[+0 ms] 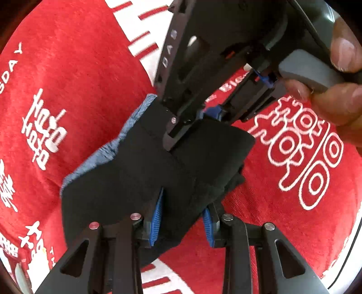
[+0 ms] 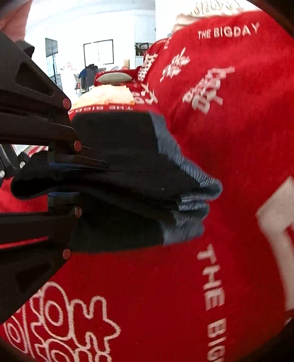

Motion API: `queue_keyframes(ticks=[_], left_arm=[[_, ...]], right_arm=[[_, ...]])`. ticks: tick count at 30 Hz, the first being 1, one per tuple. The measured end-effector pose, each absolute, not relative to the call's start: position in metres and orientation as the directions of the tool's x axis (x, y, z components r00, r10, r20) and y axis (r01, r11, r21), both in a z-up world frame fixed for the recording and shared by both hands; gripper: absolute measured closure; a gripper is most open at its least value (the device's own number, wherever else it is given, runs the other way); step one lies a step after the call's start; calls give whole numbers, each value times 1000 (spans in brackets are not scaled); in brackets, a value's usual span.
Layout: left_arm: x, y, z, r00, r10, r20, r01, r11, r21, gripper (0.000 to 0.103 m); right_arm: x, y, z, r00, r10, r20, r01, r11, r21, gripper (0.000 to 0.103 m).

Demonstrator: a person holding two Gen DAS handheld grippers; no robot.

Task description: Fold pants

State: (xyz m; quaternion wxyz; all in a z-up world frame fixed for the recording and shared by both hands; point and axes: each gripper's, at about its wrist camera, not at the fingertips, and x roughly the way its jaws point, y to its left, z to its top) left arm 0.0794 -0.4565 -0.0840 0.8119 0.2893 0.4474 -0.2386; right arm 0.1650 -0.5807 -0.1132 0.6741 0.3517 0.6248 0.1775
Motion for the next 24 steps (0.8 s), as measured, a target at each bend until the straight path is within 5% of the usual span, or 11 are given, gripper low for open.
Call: queue_keyframes(ticks=[4,7,10,13,16,18,24], left_arm=[[74,-459,-90,484,-110,-868,662,695,281,66],[72,-450,-83,462,-117,-879,667,699,258,37],[73,-429,-67,437,-133,-890,655,725,214,37],[83,-397,-46,457,-135,-879,600,776,193,37],[114,-357,-32,515,-87,-853,493,844,212,37],[150,-326,-33,533,-13,-846,385,894,228,37],[248,-258,-66,414,79,-907,108,985,135,37]], right_arm=[[158,-589,-134,160,684,-711,220,678,701,82],[152,-593,-132,172,674,-718,230,681,695,80],[149,-594,-123,152,634,-758,224,725,651,76],[149,-587,-104,135,474,-870,192,849,492,61],[152,-580,-81,166,348,-922,151,915,373,63],[158,-576,-70,203,341,-918,138,918,371,75],[191,-543,-64,249,351,-903,77,922,380,76]])
